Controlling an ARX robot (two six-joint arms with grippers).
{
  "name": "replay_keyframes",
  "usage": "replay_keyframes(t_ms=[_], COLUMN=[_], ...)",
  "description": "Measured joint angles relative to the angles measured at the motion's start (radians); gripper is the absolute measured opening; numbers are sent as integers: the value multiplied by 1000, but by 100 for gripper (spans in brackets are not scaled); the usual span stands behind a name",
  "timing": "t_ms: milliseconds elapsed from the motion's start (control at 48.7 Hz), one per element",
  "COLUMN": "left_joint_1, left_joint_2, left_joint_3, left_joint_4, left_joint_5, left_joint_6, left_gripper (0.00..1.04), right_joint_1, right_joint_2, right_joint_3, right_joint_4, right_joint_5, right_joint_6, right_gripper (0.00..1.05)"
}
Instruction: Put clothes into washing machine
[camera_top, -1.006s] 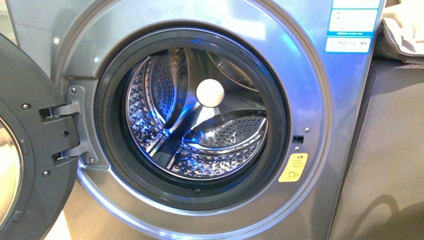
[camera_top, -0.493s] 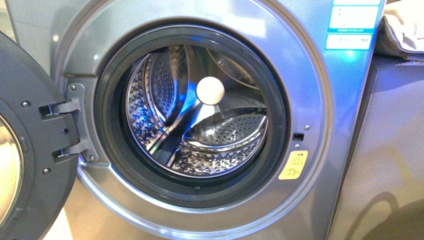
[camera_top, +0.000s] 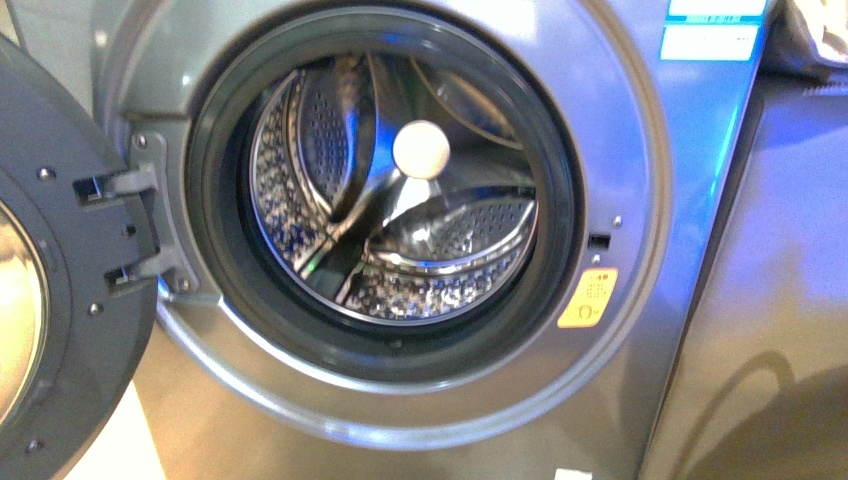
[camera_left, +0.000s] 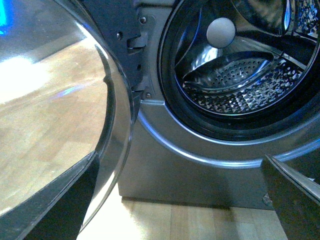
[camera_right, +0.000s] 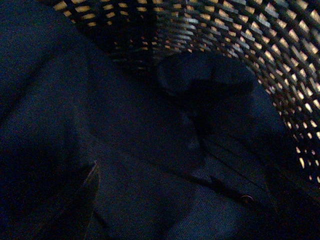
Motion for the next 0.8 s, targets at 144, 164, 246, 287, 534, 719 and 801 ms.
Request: replay_keyframes(t_ms=[144, 164, 246, 287, 534, 719, 801], left_joint_1=[0, 0, 0, 0, 0, 0, 0], left_joint_2=[0, 0, 0, 0, 0, 0, 0], left_joint_3=[0, 0, 0, 0, 0, 0, 0], left_joint_4=[0, 0, 0, 0, 0, 0, 0], left_joint_5=[0, 0, 0, 0, 0, 0, 0], left_joint_6=[0, 0, 0, 0, 0, 0, 0], left_gripper=[98, 98, 98, 98, 98, 98, 98], right_joint_1=[-12, -13, -18, -20, -44, -61, -67], right_joint_2=[116, 125, 182, 202, 339, 372, 386], right_joint_3=[70, 76, 116, 130, 243, 276, 283], right_joint_4=[7, 7, 11, 11, -31, -42, -41], right_joint_5=[15, 16, 18, 14, -6, -13, -14], right_joint_6=[0, 0, 1, 3, 27, 23, 14], right_gripper=[97, 97, 97, 97, 97, 97, 97])
